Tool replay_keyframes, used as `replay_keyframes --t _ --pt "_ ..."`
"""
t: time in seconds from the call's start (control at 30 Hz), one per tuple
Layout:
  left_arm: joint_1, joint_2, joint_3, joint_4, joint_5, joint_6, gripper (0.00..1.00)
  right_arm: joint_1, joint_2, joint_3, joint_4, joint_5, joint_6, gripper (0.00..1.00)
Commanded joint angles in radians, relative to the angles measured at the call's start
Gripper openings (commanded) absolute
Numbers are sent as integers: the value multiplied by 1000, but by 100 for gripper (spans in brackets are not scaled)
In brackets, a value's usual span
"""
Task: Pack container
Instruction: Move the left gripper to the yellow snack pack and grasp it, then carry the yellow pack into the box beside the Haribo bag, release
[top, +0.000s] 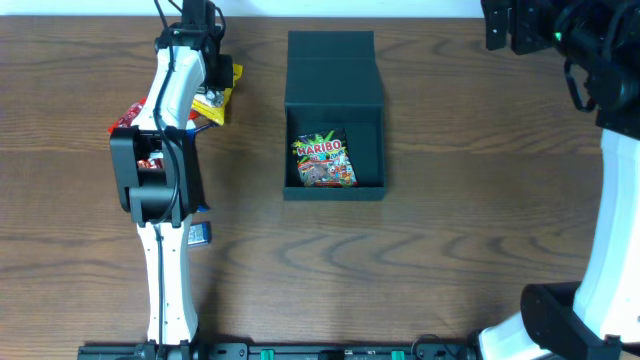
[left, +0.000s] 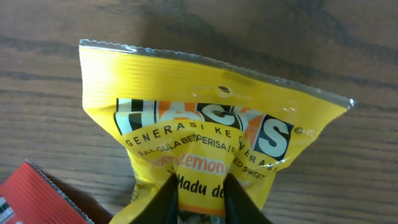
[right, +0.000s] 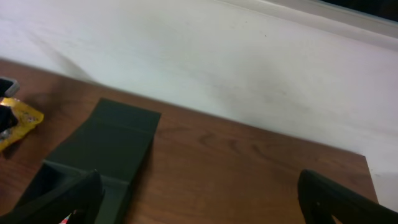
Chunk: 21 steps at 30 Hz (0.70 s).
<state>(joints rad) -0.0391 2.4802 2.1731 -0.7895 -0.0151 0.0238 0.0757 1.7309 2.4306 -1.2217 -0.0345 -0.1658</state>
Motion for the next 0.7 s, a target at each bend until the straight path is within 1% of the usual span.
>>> replay_keyframes --t 0.0,0.03,0.1,0.27,0.33,0.43,0.5,0.6,0.63,0.67 --pt "5 14 18 -23 -3 -3 8 -13 4 0 2 -8 -8 99" --pt "4 10 29 -25 -2 -8 6 -13 4 0 3 -8 -8 99" --pt "-1 -4 82 -38 -2 -26 6 -13 4 0 6 -8 -8 99" --pt "-34 -49 280 -93 -3 -29 6 -16 4 0 15 -7 -7 99" --pt "-60 -73 349 -133 -15 -54 6 -23 2 0 18 -6 -7 99" --pt "-121 -117 417 -232 -73 -166 6 -48 -6 1 19 9 29 99" --pt "-169 -146 422 -300 -98 -266 6 -74 -16 1 18 11 61 99" --pt "-248 -161 422 -419 -82 -424 6 -125 -34 1 16 7 84 99" --pt "-292 -158 420 -478 -63 -489 6 -148 -42 1 14 5 83 99" --pt "-324 -154 418 -513 -54 -530 6 -164 -49 1 10 -4 83 99"
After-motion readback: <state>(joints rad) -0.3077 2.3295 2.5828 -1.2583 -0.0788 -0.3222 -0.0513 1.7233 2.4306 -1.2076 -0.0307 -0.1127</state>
